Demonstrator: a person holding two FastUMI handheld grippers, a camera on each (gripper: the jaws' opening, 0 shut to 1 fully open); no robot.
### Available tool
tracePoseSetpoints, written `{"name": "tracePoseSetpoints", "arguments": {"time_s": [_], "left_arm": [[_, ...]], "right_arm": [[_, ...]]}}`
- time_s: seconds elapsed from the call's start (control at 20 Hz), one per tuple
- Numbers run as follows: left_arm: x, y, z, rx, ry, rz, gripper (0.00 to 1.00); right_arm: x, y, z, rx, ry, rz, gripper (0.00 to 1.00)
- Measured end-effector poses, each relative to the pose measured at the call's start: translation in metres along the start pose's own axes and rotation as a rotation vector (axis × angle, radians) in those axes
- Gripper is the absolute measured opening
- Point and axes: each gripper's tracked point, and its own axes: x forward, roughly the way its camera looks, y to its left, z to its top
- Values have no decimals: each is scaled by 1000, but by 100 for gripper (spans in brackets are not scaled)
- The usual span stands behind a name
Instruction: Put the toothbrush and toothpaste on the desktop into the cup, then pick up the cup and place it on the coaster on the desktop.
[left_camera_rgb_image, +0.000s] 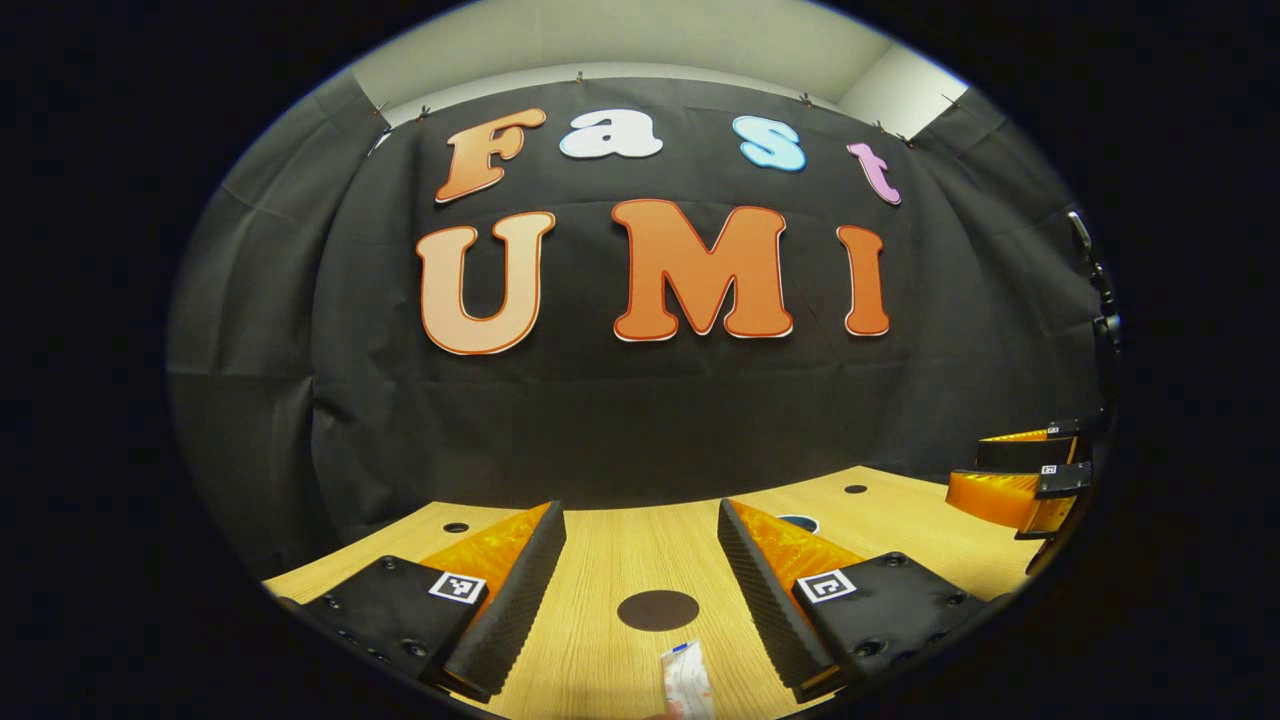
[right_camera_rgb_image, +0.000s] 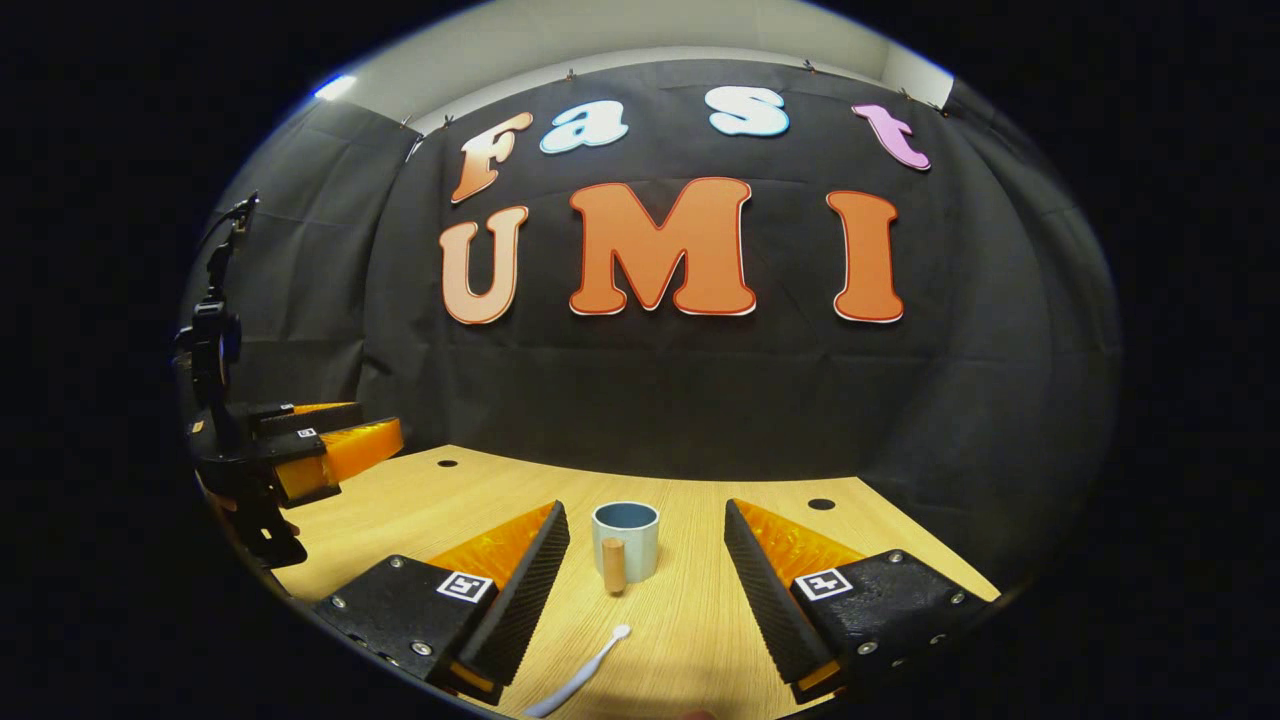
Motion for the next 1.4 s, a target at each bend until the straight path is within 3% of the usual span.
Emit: {"name": "tracePoseSetpoints", "arguments": {"time_s": [0.5,1.05,1.4], "left_arm": [[6,-16,-43,41,150,-49,100],[7,-15,-103,18,389,-69,100],[2,-16,-132,6,493,-75,100]], "right_arm": [[3,17,-37,-20,107,38,94],[2,21,-77,-50,335,72,94],[1,26,-107,39,494,62,94]]}}
